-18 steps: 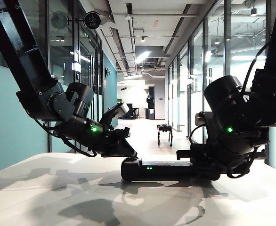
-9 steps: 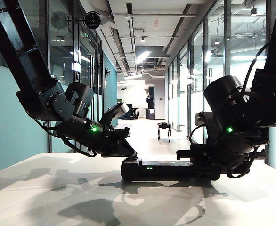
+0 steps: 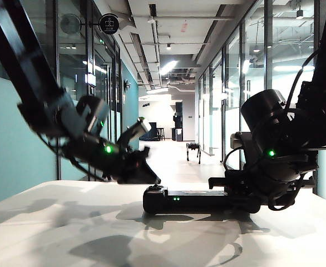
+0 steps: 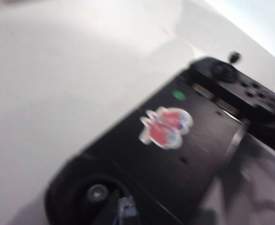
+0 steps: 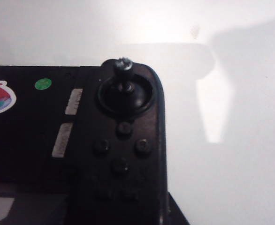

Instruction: Push the left joystick on the remote control sitting on the white table forward to make the robot dog walk in a straight line until it approaches the door.

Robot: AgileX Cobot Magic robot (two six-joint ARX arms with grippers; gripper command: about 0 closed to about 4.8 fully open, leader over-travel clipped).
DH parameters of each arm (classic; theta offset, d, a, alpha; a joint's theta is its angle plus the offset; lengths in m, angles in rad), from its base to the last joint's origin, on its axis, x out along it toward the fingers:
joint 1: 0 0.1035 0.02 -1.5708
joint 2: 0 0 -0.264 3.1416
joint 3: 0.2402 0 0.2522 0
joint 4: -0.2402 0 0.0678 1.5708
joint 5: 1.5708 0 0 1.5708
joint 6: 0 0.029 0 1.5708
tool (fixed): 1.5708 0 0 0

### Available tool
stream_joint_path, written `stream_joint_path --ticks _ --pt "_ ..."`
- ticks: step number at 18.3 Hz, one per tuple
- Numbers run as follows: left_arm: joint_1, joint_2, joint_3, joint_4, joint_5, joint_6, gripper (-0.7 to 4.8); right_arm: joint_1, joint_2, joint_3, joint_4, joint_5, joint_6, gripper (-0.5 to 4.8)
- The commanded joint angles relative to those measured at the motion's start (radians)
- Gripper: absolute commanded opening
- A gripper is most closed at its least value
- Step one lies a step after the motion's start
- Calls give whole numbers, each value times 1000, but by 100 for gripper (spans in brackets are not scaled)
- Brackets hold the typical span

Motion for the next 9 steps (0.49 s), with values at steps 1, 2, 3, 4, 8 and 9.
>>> stream_joint_path --ticks 1,2,3,4,8,9 --pt "-1 -71 7 -105 34 3 -5 0 -8 6 39 -6 8 166" --pt "-1 -94 7 -145 34 3 -5 0 -8 5 38 -6 8 166" --pt "-1 -114 7 -174 34 3 -5 0 -8 5 39 -6 8 166" --pt "-1 -140 7 -212 34 3 -5 0 -8 6 39 -6 7 166" --pt "-1 -222 7 -254 25 0 -5 0 -8 5 39 -15 7 167" --pt "-1 -248 7 -254 6 -2 -5 0 -8 6 40 -39 6 171"
